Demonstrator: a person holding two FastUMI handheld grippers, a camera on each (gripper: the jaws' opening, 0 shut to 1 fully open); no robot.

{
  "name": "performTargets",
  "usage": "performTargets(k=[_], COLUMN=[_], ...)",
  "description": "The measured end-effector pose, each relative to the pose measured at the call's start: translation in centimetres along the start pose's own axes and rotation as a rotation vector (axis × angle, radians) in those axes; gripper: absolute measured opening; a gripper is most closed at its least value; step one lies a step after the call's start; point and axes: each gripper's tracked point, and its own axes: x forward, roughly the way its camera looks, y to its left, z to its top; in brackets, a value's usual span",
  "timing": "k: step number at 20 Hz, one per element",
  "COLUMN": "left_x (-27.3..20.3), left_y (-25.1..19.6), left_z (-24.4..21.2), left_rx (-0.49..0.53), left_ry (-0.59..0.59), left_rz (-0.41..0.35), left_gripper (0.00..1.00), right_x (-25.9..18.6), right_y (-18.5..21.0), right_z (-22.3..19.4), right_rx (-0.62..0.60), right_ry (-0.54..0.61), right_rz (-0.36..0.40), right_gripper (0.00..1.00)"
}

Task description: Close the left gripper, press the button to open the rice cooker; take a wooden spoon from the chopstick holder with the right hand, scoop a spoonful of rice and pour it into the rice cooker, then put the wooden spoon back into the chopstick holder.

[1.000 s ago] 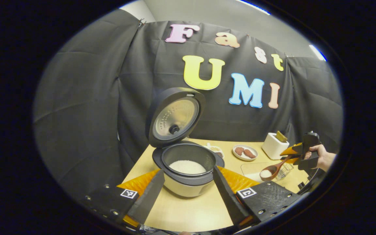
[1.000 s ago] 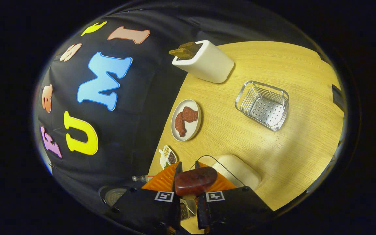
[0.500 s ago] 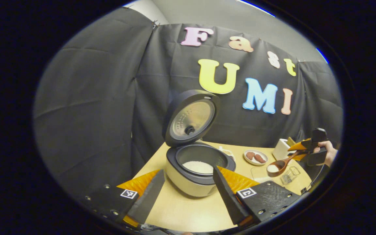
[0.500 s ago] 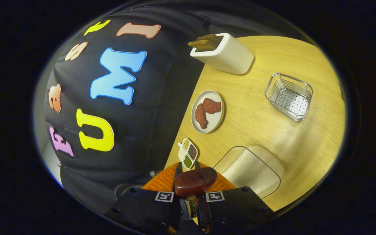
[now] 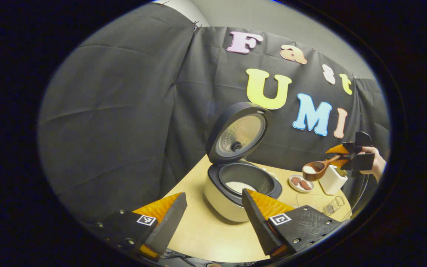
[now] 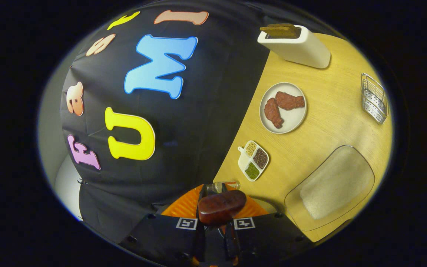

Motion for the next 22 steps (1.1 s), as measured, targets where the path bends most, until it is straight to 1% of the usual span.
performTargets(k=[2,5,7,8,10,11,13,14,15,17,19,22], left_x=[0.0,-0.3,-0.5,-0.6,-1.0,-1.2,-1.6,-1.9,-2.1,-2.2,-2.2,-2.2], left_y=[1.0,2.7,3.8,4.4,5.6,6.2,7.4,7.8,8.0,8.4,8.5,8.4], left_z=[0.1,0.1,-0.1,-0.2,-0.6,-1.0,-1.5,-1.7,-1.9,-2.4,-2.6,-2.5], left_rx=[-0.005,-0.021,-0.039,-0.047,-0.051,-0.051,-0.063,-0.076,-0.089,-0.104,-0.108,-0.107], left_ry=[-0.004,-0.008,-0.007,-0.007,-0.003,0.004,0.018,0.022,0.025,0.034,0.041,0.038], left_rz=[0.020,0.065,0.094,0.107,0.139,0.158,0.191,0.201,0.207,0.223,0.233,0.232], left_gripper=[0.94,0.95,0.94,0.95,0.94,0.95,0.94,0.95,0.94,0.95,0.95,0.94], right_x=[1.8,4.3,6.3,7.3,9.1,9.9,11.2,11.8,12.4,13.5,14.1,14.6], right_y=[1.4,3.4,4.4,4.8,5.3,5.4,5.1,4.8,4.3,3.5,3.6,3.4], right_z=[-1.8,-5.0,-7.4,-8.6,-10.7,-11.5,-13.0,-13.3,-13.6,-13.0,-13.2,-13.3], right_rx=[-0.014,-0.033,-0.072,-0.099,-0.177,-0.224,-0.337,-0.396,-0.454,-0.533,-0.584,-0.692], right_ry=[0.040,0.109,0.152,0.172,0.201,0.212,0.228,0.226,0.221,0.187,0.179,0.180], right_rz=[0.010,0.032,0.039,0.039,0.038,0.033,0.018,0.010,-0.004,-0.045,-0.054,-0.048], right_gripper=[0.21,0.21,0.21,0.21,0.21,0.21,0.21,0.21,0.21,0.21,0.21,0.22])
